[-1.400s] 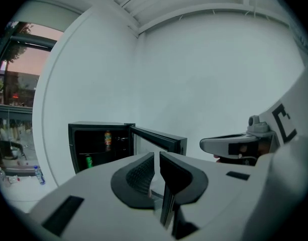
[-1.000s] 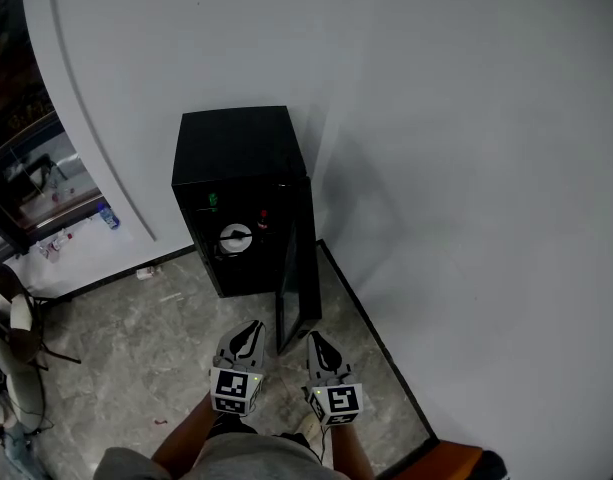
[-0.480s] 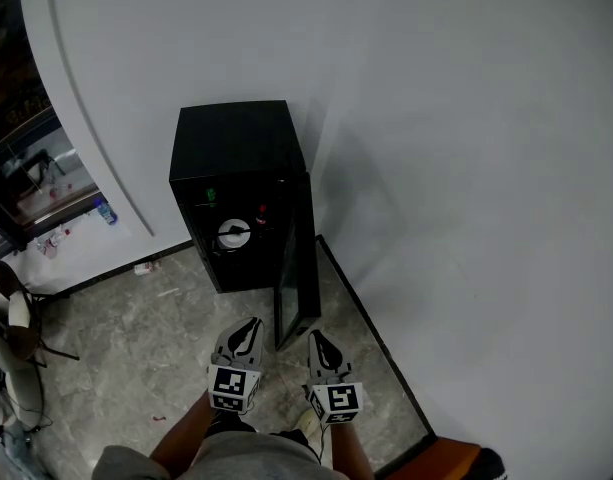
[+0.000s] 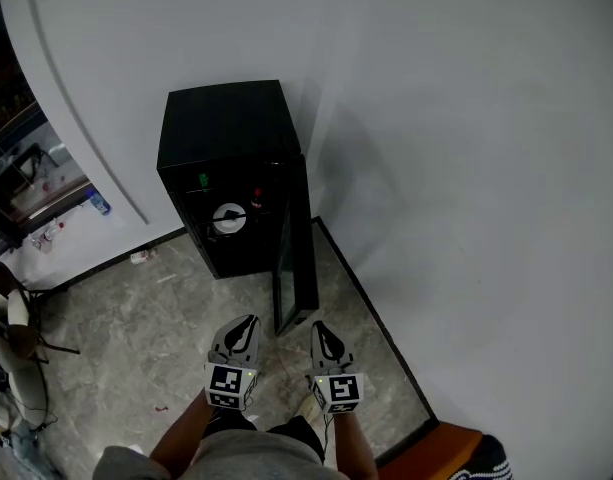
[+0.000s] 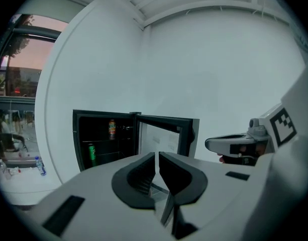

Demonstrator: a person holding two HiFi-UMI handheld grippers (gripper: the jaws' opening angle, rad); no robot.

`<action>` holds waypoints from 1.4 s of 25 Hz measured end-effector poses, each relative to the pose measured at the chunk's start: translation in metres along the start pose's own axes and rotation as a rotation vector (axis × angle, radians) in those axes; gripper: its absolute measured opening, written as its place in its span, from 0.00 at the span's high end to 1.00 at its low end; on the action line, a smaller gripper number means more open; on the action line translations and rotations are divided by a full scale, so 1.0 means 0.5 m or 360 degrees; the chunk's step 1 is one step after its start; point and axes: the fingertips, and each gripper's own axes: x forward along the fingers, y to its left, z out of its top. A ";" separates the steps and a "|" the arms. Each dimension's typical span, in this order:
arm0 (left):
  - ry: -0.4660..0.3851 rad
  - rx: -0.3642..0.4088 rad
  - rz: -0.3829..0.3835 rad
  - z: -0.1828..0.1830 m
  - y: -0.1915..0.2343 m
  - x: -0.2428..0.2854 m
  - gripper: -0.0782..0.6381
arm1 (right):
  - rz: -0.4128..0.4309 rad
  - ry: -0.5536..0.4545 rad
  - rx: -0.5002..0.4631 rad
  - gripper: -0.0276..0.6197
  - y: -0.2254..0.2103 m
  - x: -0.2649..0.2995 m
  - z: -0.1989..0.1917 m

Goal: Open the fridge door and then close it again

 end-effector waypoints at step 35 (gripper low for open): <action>0.0170 -0.0086 0.0107 -0.206 0.006 0.007 0.85 | 0.0201 0.0204 0.0012 0.66 -0.012 0.076 -0.241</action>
